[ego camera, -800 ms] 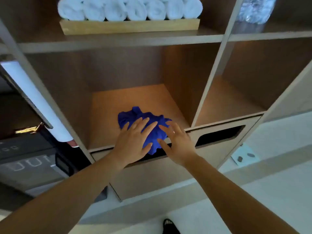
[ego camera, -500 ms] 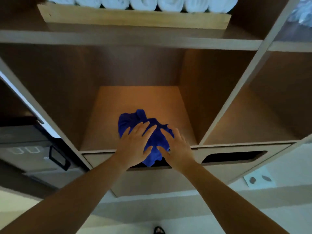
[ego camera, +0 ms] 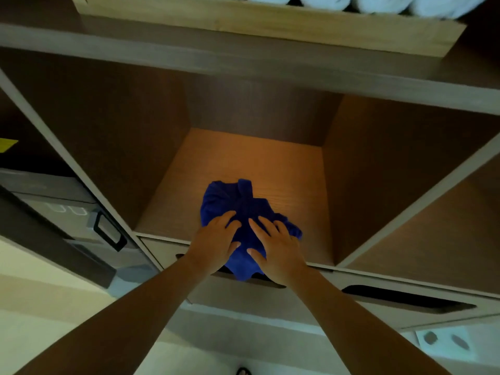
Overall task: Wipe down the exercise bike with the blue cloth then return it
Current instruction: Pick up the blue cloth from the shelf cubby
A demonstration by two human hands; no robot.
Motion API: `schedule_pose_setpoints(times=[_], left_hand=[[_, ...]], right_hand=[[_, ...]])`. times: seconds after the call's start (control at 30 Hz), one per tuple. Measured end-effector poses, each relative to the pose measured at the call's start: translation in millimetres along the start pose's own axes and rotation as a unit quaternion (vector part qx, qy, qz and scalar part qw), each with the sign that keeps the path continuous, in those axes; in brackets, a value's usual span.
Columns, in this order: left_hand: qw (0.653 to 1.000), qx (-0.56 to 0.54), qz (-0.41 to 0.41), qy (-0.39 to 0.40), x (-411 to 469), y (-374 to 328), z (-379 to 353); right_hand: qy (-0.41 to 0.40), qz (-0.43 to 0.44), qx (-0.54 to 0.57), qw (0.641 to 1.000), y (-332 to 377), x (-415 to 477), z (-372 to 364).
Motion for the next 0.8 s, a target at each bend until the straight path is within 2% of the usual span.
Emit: schedule_pose_setpoints(times=[0.13,0.27,0.37,0.6,0.8], left_hand=[[1.0,-0.01,0.019,0.008,-0.9,-2.6,3.6],[1.0,0.007,0.017,0.02,-9.4,5.0,9.7],[0.999,-0.024,0.031,-0.008,-21.5,13.6,19.7],[0.992,-0.093,0.068,-0.059,-52.3,39.4,33.5],[0.977,-0.138,0.129,-0.103,-94.1,72.1,36.5]], right_hand=[[0.014,0.003,-0.047,0.999,0.1,3.5,-12.5],[-0.001,0.027,0.003,1.0,7.0,11.4,-9.7],[-0.013,0.028,0.037,0.999,17.1,18.2,-6.7],[-0.061,0.116,0.193,0.972,60.3,25.0,-5.7],[-0.08,0.216,0.226,0.947,112.1,21.3,-3.5]])
Point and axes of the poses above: each hand's wrist, its own x-axis towards the middle knuckle, its own z-axis out of the back of the hand, y = z × x, the point moved 4 cm from there along x, towards the middle knuckle, and after that the axes turned 9 degrees about x, right-handed, at the moved point
